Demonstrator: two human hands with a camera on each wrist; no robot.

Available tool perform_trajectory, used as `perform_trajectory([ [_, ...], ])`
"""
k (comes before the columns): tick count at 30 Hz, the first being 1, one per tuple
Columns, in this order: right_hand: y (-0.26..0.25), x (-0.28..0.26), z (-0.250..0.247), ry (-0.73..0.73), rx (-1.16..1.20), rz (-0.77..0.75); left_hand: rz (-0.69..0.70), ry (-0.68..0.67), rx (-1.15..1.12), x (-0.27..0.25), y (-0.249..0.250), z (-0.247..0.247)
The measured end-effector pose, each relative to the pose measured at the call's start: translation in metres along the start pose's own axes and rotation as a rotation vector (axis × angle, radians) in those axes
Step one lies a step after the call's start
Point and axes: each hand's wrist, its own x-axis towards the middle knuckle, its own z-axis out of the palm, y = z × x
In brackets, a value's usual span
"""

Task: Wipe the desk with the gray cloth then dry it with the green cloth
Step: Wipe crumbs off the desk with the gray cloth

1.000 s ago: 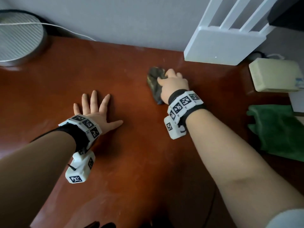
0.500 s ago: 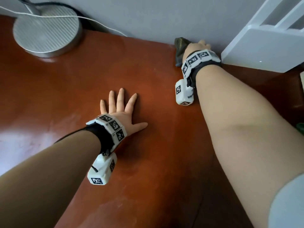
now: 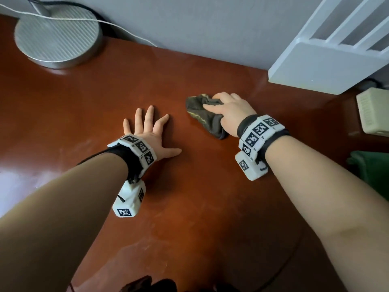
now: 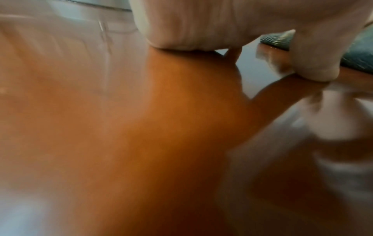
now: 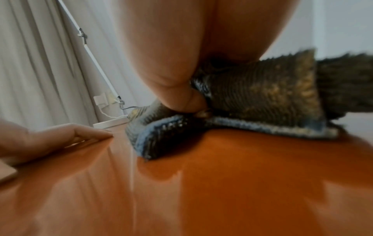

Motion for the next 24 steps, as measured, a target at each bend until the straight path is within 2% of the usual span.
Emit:
perform_trajectory([
  [4,-0.002,-0.018,0.007,0.000,-0.032,0.093,0.007,0.018,-0.008,-0.002,-0.001,-0.002],
  [7,-0.011,-0.037,0.014,-0.001,0.132,0.215,0.069,0.095,-0.016,-0.013,-0.006,0.004],
  [13,-0.041,-0.104,0.050,-0.032,0.212,0.232,0.152,0.088,0.051,-0.065,-0.052,0.028],
  [19,-0.123,-0.182,0.104,-0.026,0.254,0.080,0.098,0.130,0.079,-0.129,-0.107,0.066],
  [21,-0.154,-0.219,0.123,-0.113,0.165,-0.057,0.096,0.130,0.084,-0.149,-0.121,0.081],
  [24,-0.186,-0.268,0.137,-0.335,0.063,-0.297,0.120,0.109,0.112,-0.173,-0.131,0.097],
])
